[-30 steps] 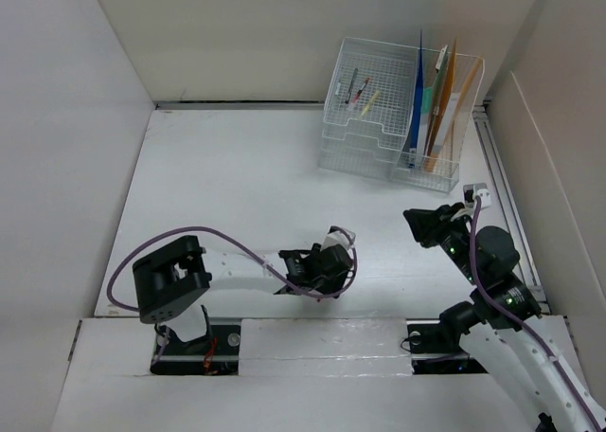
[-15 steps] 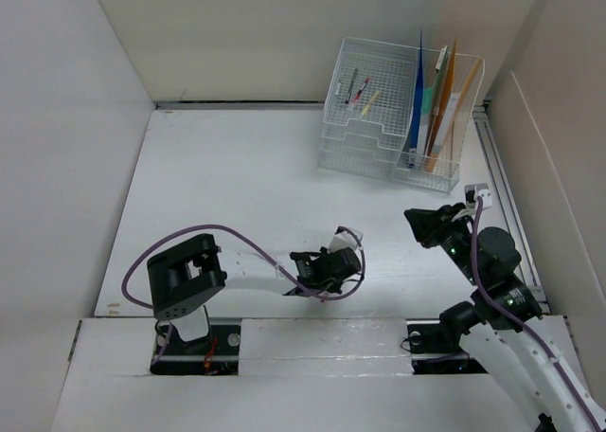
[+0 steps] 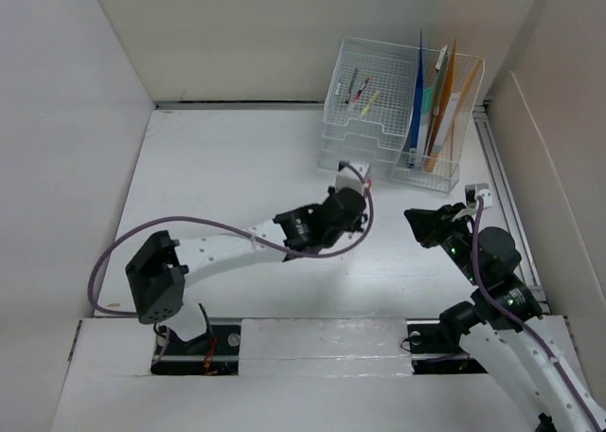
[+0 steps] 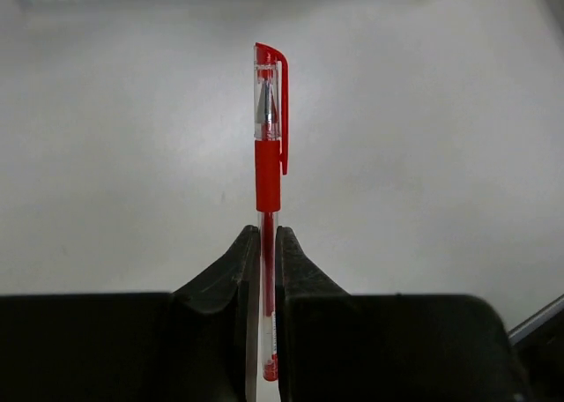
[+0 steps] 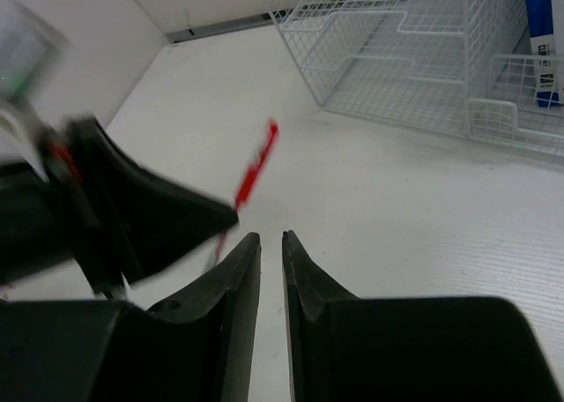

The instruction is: Organize the desk

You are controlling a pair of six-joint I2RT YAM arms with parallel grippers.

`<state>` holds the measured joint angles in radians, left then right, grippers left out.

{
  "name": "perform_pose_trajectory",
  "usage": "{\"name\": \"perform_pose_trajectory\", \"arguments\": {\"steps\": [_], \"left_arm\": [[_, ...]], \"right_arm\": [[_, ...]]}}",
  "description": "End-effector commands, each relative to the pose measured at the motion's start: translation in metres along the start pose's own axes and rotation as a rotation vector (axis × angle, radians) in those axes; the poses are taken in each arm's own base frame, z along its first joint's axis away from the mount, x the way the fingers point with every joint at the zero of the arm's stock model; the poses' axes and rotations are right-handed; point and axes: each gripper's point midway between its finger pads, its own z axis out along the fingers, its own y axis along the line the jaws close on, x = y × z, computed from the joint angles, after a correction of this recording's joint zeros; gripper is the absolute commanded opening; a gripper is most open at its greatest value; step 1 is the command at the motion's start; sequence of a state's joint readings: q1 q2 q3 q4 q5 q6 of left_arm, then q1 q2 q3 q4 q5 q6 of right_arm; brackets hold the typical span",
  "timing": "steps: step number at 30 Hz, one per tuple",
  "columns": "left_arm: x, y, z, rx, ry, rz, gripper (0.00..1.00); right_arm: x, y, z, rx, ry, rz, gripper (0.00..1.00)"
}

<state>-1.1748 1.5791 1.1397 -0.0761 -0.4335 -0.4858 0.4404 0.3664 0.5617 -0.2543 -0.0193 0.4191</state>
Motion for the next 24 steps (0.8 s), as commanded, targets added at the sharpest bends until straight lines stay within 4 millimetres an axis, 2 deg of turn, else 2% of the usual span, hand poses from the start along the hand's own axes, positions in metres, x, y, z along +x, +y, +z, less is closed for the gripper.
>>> {"name": "perform_pose_trajectory", "arguments": {"steps": [1,2,3,4,5,6,7,8,9,10,11,12,13,14,15,16,17,18,19,20,24], "left_arm": [[-0.138,-0.008,-0.035,0.072,-0.342,-0.103,0.00],[-0.154,-0.007,-0.036,0.073,-0.373,-0.104,0.00],[-0.184,-0.003,-0.037,0.063,-0.428,-0.124,0.00],[-0.202,0.000,-0.035,0.060,-0.464,-0.113,0.00],[-0.247,0.003,-0.040,0.074,-0.544,-0.141,0.00],[-0.244,0.011,-0.027,0.059,-0.527,-0.136,0.00],[-0.259,0.014,-0.023,0.058,-0.555,-0.133,0.00],[-0.295,0.011,-0.036,0.089,-0.618,-0.152,0.00],[-0.297,0.014,-0.012,0.074,-0.600,-0.141,0.00],[-0.310,0.031,-0.001,0.045,-0.603,-0.141,0.00],[-0.351,0.028,-0.019,0.072,-0.682,-0.154,0.00],[-0.346,0.032,0.019,0.050,-0.642,-0.137,0.00],[-0.353,0.046,0.033,0.023,-0.632,-0.135,0.00],[-0.390,0.046,0.013,0.042,-0.719,-0.144,0.00],[-0.380,0.051,0.050,0.018,-0.685,-0.131,0.00],[-0.386,0.055,0.057,0.013,-0.697,-0.129,0.00],[-0.405,0.064,0.050,0.017,-0.749,-0.139,0.00],[-0.398,0.072,0.072,0.002,-0.733,-0.133,0.00],[-0.405,0.076,0.073,0.015,-0.767,-0.140,0.00],[-0.399,0.088,0.086,0.010,-0.754,-0.139,0.00],[-0.397,0.111,0.108,0.009,-0.775,-0.166,0.00]], "right_arm": [[-0.006,0.010,0.001,-0.040,-0.019,0.017,0.22],[-0.004,0.009,0.002,-0.038,-0.013,0.017,0.21],[-0.004,0.010,0.002,-0.040,-0.014,0.017,0.21],[-0.003,0.009,0.002,-0.038,-0.010,0.014,0.21],[-0.004,0.010,0.003,-0.042,-0.011,0.014,0.21],[-0.004,0.010,0.003,-0.042,-0.011,0.014,0.21],[-0.005,0.010,0.003,-0.042,-0.011,0.009,0.21],[-0.005,0.010,0.003,-0.041,-0.010,0.008,0.21],[-0.005,0.010,0.003,-0.041,-0.010,0.007,0.21],[-0.006,0.010,0.003,-0.037,-0.008,0.005,0.21],[-0.007,0.010,0.003,-0.038,-0.010,0.003,0.21],[-0.007,0.010,0.003,-0.037,-0.008,0.005,0.21],[-0.006,0.010,0.003,-0.036,-0.006,0.002,0.21],[-0.007,0.011,0.003,-0.037,-0.008,0.001,0.21],[-0.007,0.010,0.003,-0.035,-0.008,0.003,0.21],[-0.007,0.010,0.003,-0.032,-0.006,0.002,0.21],[-0.008,0.010,0.002,-0.032,-0.006,0.002,0.21],[-0.009,0.010,0.002,-0.031,-0.010,0.000,0.21],[-0.009,0.010,0.001,-0.029,-0.009,-0.003,0.21],[-0.010,0.010,0.001,-0.027,-0.008,-0.004,0.21],[-0.012,0.010,0.000,-0.025,-0.013,-0.008,0.21]]}}
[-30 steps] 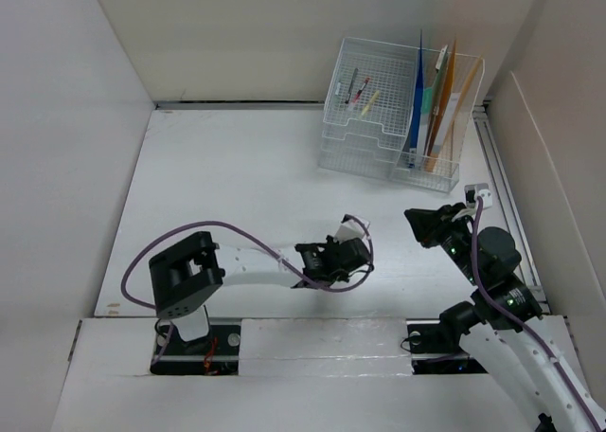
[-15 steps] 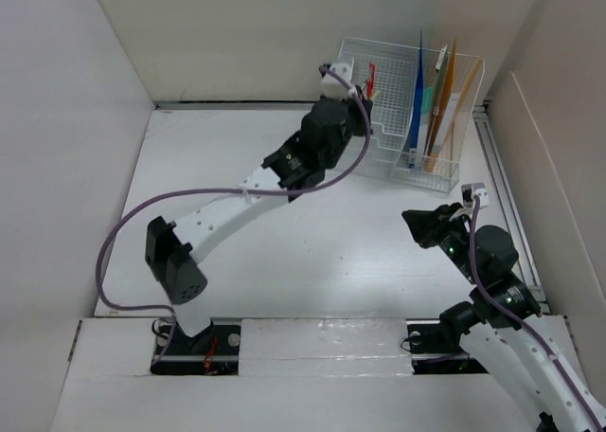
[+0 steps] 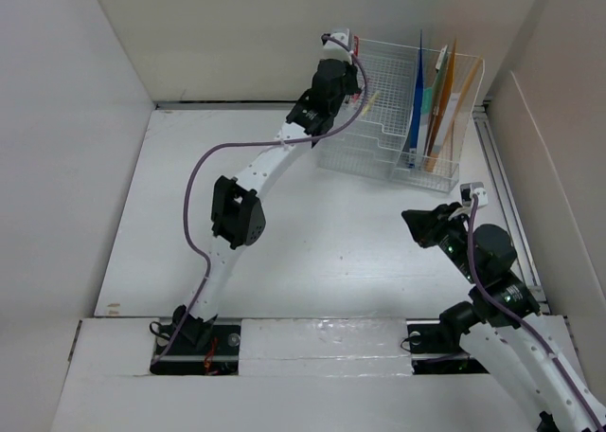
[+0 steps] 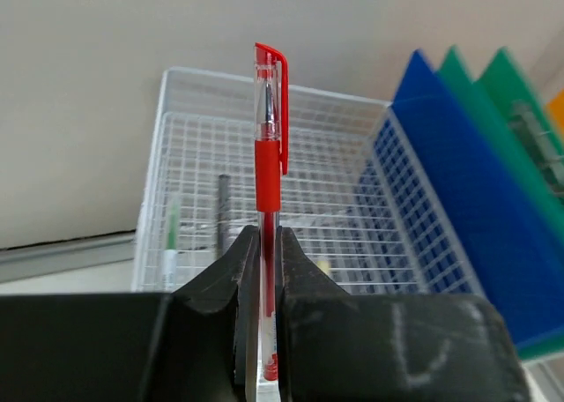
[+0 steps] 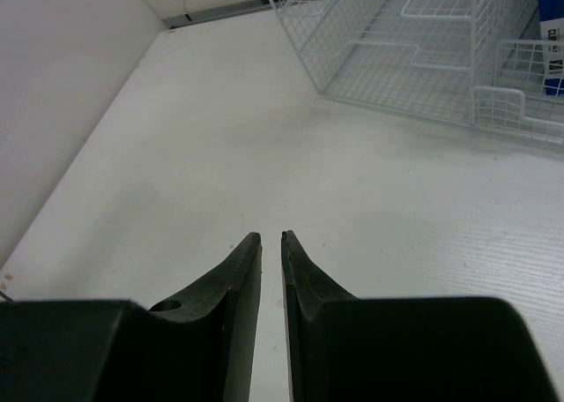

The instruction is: Organize the desk

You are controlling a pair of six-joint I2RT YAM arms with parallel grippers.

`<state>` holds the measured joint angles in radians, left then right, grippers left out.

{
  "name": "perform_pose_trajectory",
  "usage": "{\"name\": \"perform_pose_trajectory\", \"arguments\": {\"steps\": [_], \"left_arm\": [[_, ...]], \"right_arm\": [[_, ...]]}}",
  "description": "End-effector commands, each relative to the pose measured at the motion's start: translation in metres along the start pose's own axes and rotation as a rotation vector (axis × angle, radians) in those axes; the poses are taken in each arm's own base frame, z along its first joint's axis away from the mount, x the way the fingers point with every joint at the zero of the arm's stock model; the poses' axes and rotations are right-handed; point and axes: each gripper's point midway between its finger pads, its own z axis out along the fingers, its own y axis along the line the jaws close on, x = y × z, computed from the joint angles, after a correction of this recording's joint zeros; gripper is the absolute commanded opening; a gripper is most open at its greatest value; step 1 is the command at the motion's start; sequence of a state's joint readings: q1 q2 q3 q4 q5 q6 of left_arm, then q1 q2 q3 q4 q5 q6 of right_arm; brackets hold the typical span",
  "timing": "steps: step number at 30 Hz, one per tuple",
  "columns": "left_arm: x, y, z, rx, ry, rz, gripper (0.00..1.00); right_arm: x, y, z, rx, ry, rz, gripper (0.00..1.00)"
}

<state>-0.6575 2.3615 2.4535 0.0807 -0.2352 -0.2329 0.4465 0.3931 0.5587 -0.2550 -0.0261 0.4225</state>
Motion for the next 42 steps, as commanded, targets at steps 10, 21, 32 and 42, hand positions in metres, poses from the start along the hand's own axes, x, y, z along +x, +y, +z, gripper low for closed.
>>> {"name": "perform_pose_trajectory", "arguments": {"steps": [10,21,32,42], "left_arm": [[-0.047,-0.011,0.008,0.100,-0.165,-0.012,0.32],[-0.085,-0.022,-0.016,0.147,-0.210,-0.017,0.88],[-0.151,-0.078,-0.146,0.180,-0.227,0.047,0.99],[-0.113,-0.047,-0.264,0.270,-0.168,-0.205,0.99]], "right_arm": [[-0.009,0.010,-0.002,-0.036,-0.025,0.008,0.21],[-0.010,0.007,0.000,-0.024,-0.028,-0.002,0.21],[-0.042,0.011,-0.013,0.009,-0.092,-0.044,0.33],[-0.106,0.035,-0.057,-0.023,-0.245,-0.065,1.00]]}}
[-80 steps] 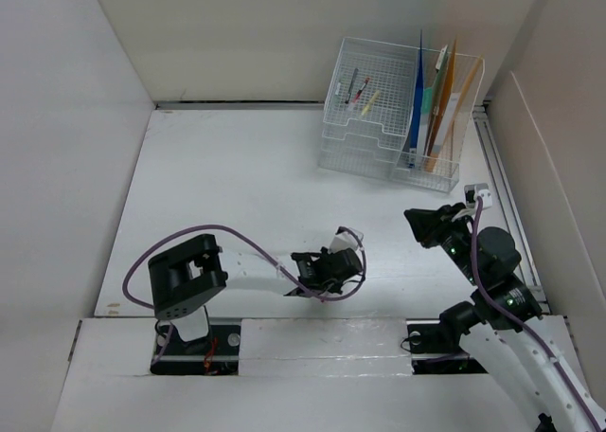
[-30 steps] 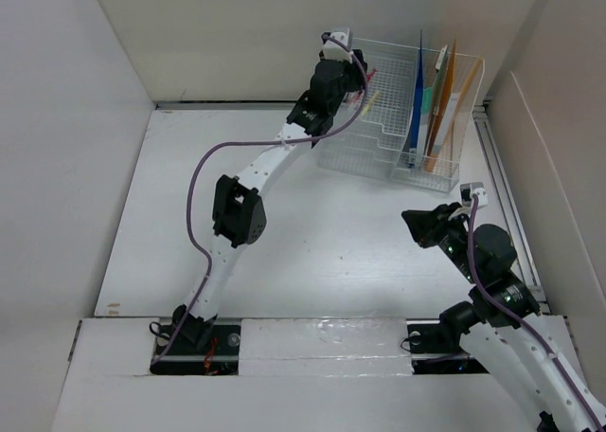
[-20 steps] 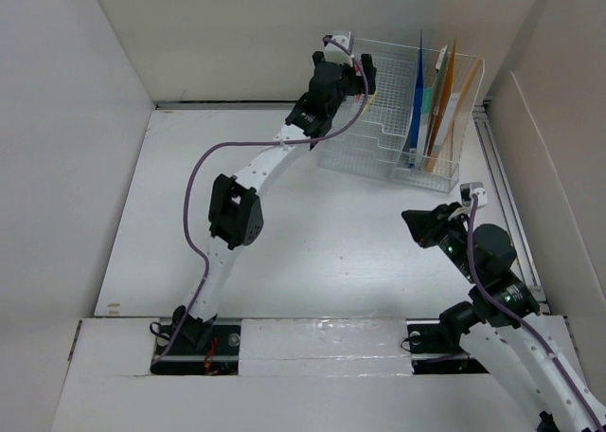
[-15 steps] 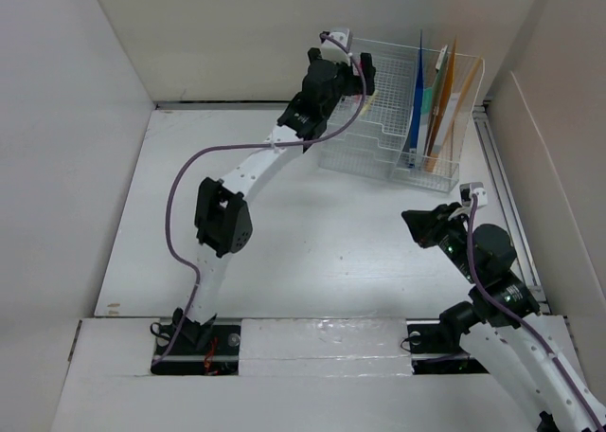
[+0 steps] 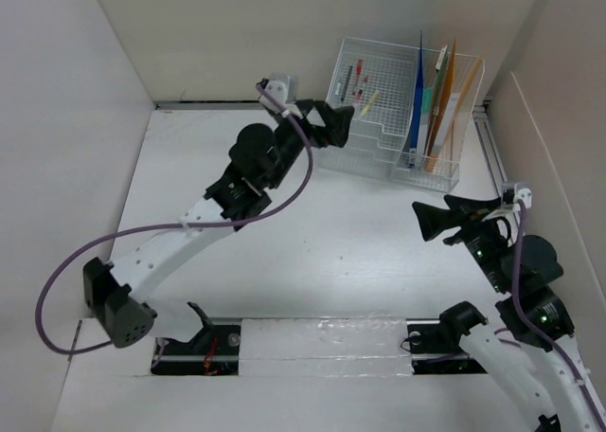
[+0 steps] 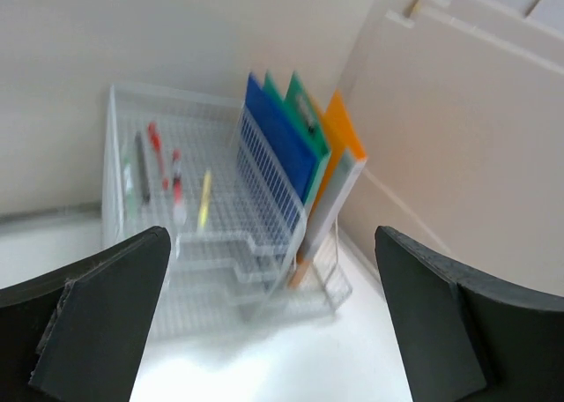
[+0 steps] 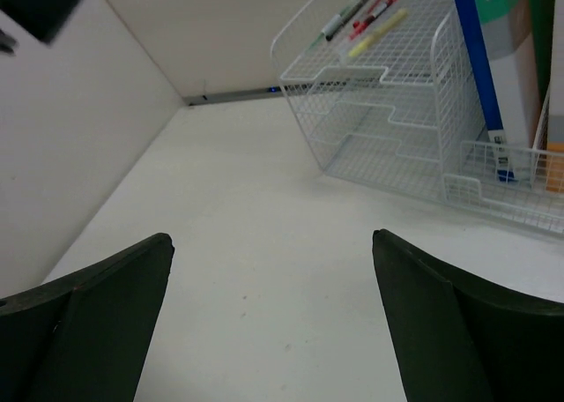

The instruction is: Organize the desk

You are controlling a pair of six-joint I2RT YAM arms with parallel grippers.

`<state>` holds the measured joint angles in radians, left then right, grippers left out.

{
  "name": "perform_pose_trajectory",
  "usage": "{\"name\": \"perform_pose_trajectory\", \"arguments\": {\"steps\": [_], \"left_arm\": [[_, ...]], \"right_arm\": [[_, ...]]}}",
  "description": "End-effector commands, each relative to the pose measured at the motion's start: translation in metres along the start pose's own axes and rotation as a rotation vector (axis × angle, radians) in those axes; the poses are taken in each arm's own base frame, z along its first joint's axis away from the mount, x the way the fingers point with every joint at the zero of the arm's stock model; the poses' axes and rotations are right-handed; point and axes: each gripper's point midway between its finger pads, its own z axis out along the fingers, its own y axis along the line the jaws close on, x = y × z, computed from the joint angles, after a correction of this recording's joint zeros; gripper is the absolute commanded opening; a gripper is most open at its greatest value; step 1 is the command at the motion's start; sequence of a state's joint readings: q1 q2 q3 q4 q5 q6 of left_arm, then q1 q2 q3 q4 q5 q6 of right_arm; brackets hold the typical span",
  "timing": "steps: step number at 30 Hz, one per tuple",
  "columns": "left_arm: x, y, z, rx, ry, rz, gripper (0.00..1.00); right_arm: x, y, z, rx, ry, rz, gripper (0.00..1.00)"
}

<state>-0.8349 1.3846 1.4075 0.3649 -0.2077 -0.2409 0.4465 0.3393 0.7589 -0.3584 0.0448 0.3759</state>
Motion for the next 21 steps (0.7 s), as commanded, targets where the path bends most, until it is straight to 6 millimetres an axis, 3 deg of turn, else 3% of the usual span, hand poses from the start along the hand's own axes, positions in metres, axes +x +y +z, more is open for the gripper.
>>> {"name": "perform_pose_trajectory", "arguments": {"steps": [1,2,3,4,5,7,8,9,10,11,13,16,21], "left_arm": [[0.010,0.013,-0.036,-0.011,-0.017,-0.113,0.99],[-0.013,0.013,-0.058,-0.004,-0.065,-0.138,0.99],[-0.013,0.018,-0.070,-0.015,-0.064,-0.156,0.99],[0.004,0.027,-0.083,-0.044,-0.037,-0.153,0.99],[-0.018,0.030,-0.105,-0.045,-0.088,-0.173,0.99],[-0.001,0.054,-0.128,-0.133,-0.062,-0.180,0.99],[-0.009,0.067,-0.149,-0.190,-0.085,-0.199,0.99],[-0.009,0.070,-0.158,-0.192,-0.081,-0.197,0.99],[0.003,0.086,-0.169,-0.258,-0.076,-0.202,0.99],[-0.005,0.092,-0.185,-0.270,-0.107,-0.217,0.99],[0.003,0.109,-0.204,-0.335,-0.112,-0.231,0.99],[0.007,0.120,-0.220,-0.374,-0.107,-0.233,0.99],[0.011,0.121,-0.223,-0.378,-0.092,-0.230,0.99]], "right_arm": [[-0.042,0.016,-0.017,-0.035,-0.092,-0.022,1.00],[-0.048,0.021,-0.021,-0.054,-0.100,-0.023,1.00],[-0.059,0.026,-0.027,-0.070,-0.123,-0.025,1.00],[-0.064,0.028,-0.032,-0.076,-0.136,-0.025,1.00],[-0.066,0.029,-0.036,-0.079,-0.137,-0.026,1.00],[-0.077,0.031,-0.046,-0.082,-0.170,-0.029,1.00],[-0.079,0.030,-0.050,-0.072,-0.173,-0.029,1.00],[-0.078,0.028,-0.052,-0.061,-0.172,-0.030,1.00],[-0.081,0.027,-0.055,-0.057,-0.180,-0.028,1.00],[-0.080,0.025,-0.058,-0.047,-0.178,-0.027,1.00],[-0.079,0.023,-0.060,-0.039,-0.176,-0.030,1.00],[-0.076,0.022,-0.060,-0.036,-0.166,-0.025,1.00],[-0.071,0.023,-0.059,-0.042,-0.153,-0.016,1.00]]}}
